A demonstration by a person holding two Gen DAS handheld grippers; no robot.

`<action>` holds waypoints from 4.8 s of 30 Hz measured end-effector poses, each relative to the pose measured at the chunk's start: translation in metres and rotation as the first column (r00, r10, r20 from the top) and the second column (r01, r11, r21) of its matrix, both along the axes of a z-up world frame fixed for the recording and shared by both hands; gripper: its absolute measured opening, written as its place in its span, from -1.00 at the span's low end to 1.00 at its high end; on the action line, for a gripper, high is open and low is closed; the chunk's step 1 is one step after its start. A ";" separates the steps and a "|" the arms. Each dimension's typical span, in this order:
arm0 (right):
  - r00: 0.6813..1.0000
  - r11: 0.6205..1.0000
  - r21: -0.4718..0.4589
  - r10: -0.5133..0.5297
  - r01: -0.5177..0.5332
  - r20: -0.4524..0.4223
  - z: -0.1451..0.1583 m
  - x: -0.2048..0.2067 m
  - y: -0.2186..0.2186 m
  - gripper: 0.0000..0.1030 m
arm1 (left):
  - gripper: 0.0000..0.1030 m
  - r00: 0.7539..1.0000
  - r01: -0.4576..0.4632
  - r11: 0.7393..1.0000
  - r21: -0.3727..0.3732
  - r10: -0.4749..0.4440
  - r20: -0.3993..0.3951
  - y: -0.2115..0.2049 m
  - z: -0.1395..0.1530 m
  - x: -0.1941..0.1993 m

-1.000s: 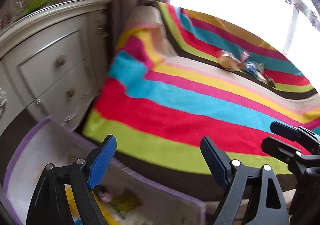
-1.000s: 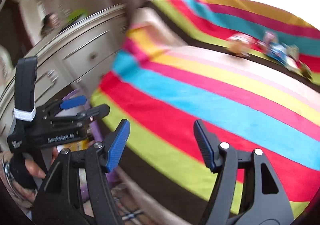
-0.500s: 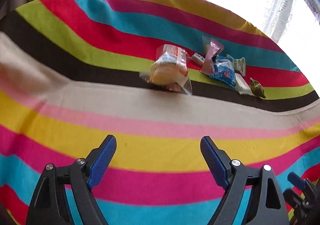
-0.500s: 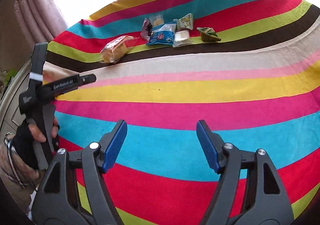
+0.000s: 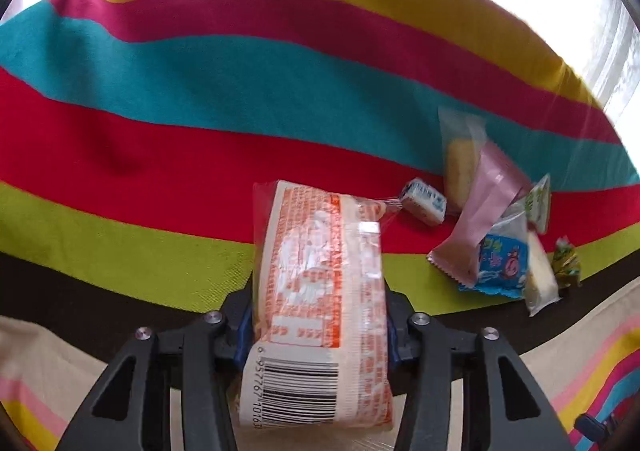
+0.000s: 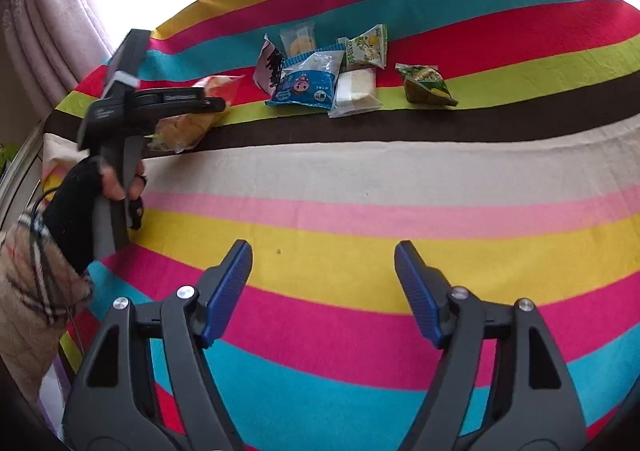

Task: Organize snacks
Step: 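Grasp the clear bread bag with orange print with the left tool, then grasp the clear cookie packet with the right tool, then carry the bread bag in the left tool and cookie packet in the right tool to the white box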

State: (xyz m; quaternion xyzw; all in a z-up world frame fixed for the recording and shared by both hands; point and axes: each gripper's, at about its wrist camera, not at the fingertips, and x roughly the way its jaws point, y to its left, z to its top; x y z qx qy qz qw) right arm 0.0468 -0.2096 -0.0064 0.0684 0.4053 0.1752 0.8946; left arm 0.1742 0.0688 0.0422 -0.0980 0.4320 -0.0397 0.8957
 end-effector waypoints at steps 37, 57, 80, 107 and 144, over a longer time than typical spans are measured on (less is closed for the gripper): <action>0.987 0.941 -0.303 0.159 -0.147 0.015 0.003 0.193 0.012 0.60 | 0.58 0.998 0.063 0.997 0.053 -0.064 0.023 0.006 -0.023 -0.170; 0.990 0.955 -0.277 0.128 -0.109 0.053 0.003 -0.012 0.001 -0.02 | 1.00 0.996 0.082 0.988 0.129 -0.079 -0.028 -0.013 -0.030 -0.156; 0.997 0.993 -0.119 -0.002 0.011 0.076 0.024 -0.131 0.009 -0.24 | -0.03 0.992 0.123 0.986 0.110 -0.120 -0.037 -0.063 -0.004 -0.290; 0.979 0.985 -0.162 0.094 -0.065 0.179 0.062 -0.199 0.060 -0.24 | -0.03 0.991 0.090 0.988 0.122 -0.101 0.083 -0.026 0.037 -0.357; 0.743 0.771 -0.334 0.625 -0.542 0.239 0.092 -0.306 0.287 -0.24 | -0.03 0.955 -0.292 0.950 0.106 0.285 0.082 0.160 0.033 -0.482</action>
